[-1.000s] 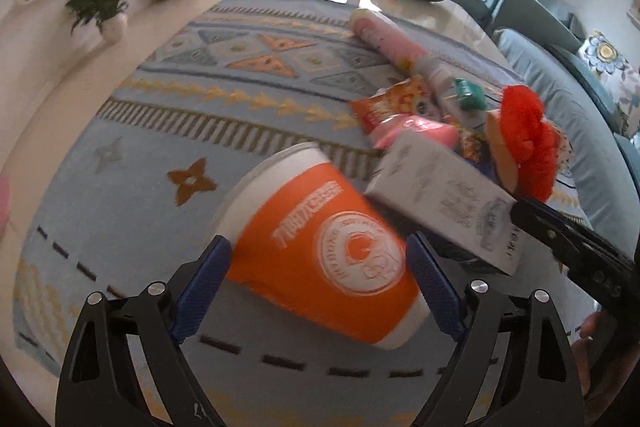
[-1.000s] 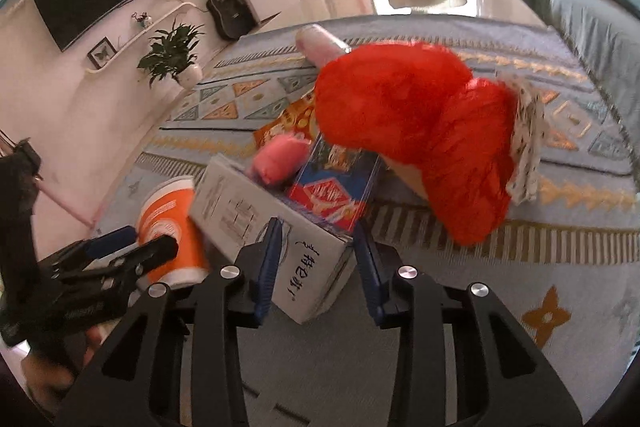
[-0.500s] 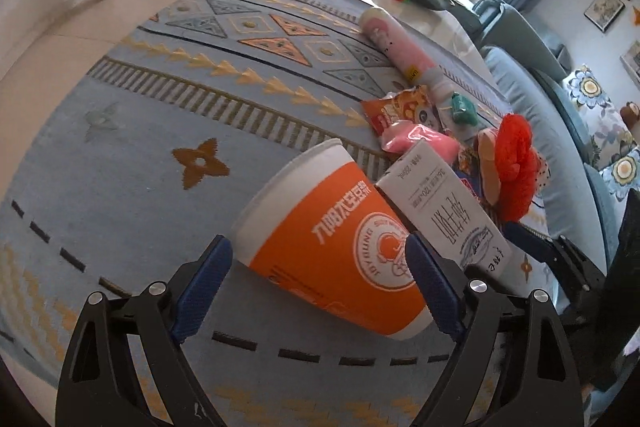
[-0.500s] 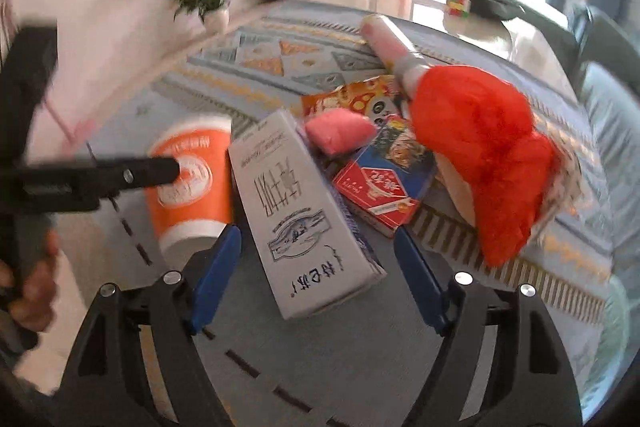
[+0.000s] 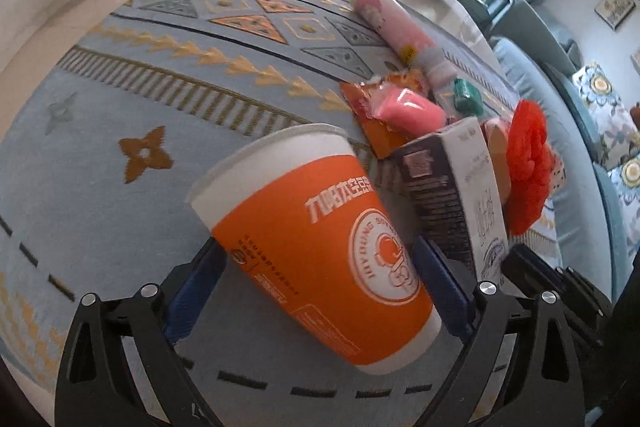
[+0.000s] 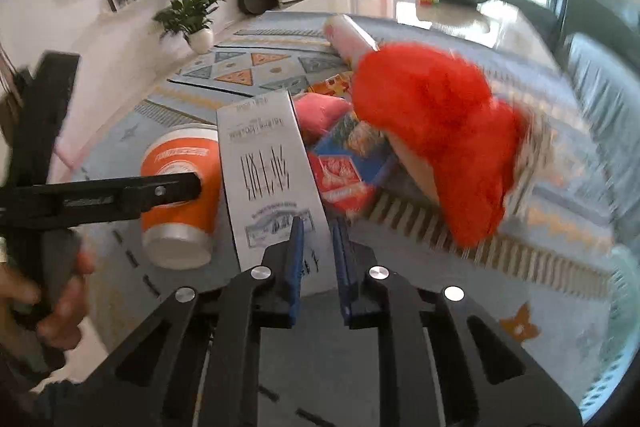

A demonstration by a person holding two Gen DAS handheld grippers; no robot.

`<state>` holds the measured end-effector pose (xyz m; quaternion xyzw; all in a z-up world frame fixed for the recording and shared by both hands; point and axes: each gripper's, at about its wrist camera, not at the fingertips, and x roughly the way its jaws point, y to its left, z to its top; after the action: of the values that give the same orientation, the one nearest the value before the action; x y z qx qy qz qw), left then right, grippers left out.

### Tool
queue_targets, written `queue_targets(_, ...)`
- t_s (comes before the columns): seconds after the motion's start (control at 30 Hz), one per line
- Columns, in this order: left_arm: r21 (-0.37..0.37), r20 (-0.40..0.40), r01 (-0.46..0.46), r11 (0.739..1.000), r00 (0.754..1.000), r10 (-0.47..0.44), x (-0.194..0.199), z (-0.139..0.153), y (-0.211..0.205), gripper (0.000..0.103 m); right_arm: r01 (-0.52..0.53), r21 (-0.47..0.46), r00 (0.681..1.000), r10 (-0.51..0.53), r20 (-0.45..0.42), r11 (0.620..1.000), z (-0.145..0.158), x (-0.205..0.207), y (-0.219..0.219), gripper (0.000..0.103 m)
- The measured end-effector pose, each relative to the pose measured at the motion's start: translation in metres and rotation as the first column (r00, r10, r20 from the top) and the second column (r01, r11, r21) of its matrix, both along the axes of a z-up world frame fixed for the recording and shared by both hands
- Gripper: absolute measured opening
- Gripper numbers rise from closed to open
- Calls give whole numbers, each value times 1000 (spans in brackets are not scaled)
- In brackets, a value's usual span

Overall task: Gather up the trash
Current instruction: 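Grasp the orange paper cup with the left tool while the right tool grasps another milk carton, then carry the cup and carton to the green basket and release both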

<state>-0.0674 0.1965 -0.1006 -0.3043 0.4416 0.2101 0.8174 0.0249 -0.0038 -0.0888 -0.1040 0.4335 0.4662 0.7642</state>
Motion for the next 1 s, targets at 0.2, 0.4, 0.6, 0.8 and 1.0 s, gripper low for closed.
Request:
queue_targets(0.2, 43, -26, 49, 998, 999, -48, 17, -4, -8, 82, -3, 5, 1000, 3, 13, 1000, 9, -4, 0, 55)
queue_targets(0.4, 47, -8, 87, 995, 996, -86, 12, -2, -2, 57, -37, -11, 997, 37, 62, 999, 14, -15, 18, 59)
queue_targets(0.6, 15, 34, 72, 997, 997, -73, -8, 1, 16, 56, -75, -77, 993, 82, 86, 994, 7, -26, 40, 65)
queue_targets(0.8, 32, 62, 60, 998, 996, -62, -18, 15, 27, 56, -73, -173, 985, 98, 140, 982, -8, -30, 74, 65)
queue_targets(1.0, 20, 90, 43, 999, 995, -45, -23, 20, 33, 56, -52, -217, 976, 96, 197, 975, -17, -34, 82, 57)
